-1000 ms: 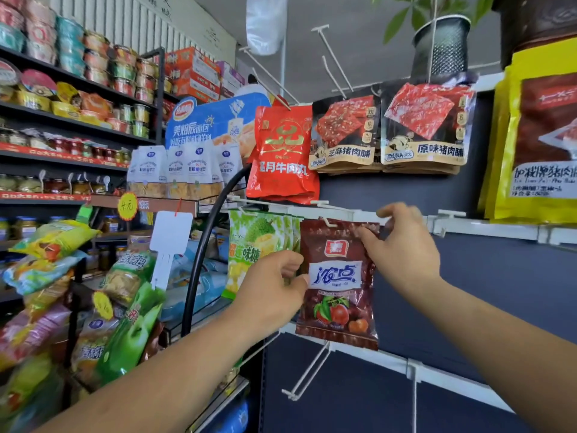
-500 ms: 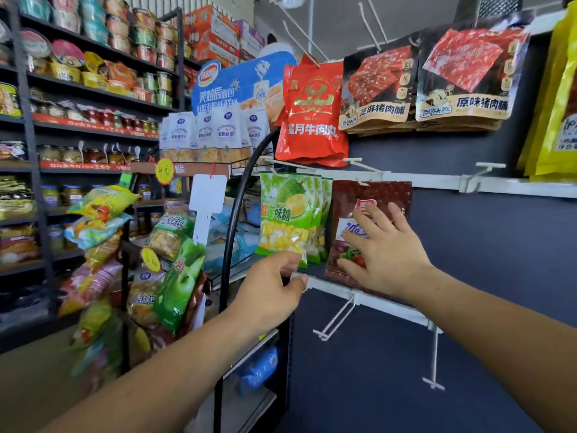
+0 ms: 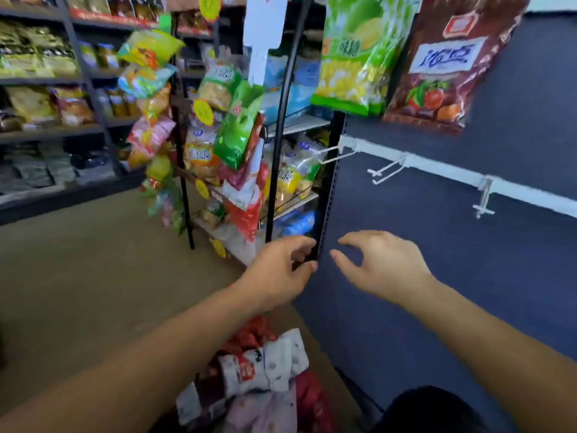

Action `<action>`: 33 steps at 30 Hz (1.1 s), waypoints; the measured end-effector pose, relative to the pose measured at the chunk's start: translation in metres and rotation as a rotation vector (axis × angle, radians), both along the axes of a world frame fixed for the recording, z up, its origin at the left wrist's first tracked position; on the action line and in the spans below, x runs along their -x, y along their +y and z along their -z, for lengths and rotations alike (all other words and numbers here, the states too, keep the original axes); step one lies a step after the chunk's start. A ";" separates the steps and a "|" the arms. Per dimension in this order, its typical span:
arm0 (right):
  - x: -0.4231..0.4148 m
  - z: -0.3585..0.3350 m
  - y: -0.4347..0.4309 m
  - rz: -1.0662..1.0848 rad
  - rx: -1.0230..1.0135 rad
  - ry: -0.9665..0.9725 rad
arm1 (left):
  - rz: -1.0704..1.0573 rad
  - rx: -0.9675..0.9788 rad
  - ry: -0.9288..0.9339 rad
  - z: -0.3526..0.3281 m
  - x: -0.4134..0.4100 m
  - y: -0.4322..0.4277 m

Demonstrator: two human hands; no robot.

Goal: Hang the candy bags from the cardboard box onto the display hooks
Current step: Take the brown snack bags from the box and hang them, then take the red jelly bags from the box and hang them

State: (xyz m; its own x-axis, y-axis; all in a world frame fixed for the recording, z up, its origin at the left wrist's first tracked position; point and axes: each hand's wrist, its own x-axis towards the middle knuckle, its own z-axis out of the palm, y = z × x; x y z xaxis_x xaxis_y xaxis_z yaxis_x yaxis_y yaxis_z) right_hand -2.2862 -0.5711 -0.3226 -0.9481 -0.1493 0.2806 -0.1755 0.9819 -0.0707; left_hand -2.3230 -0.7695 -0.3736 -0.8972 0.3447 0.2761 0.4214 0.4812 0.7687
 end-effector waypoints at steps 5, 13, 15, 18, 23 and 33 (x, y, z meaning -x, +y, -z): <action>-0.012 0.100 -0.028 -0.011 0.121 -0.365 | -0.039 0.105 -0.275 0.114 -0.037 -0.035; 0.000 0.234 -0.053 0.048 0.493 -0.730 | -0.210 0.144 -0.528 0.238 -0.089 -0.077; 0.001 0.263 -0.055 0.072 0.461 -0.735 | -0.146 0.260 -0.606 0.255 -0.091 -0.079; 0.007 0.289 -0.056 0.126 0.418 -0.707 | -0.098 0.291 -0.656 0.265 -0.085 -0.078; 0.031 0.321 -0.057 0.289 0.684 -0.638 | -0.170 0.318 -0.594 0.275 -0.065 -0.080; 0.046 0.345 -0.074 0.340 0.597 -0.530 | -0.218 0.336 -0.576 0.282 -0.051 -0.087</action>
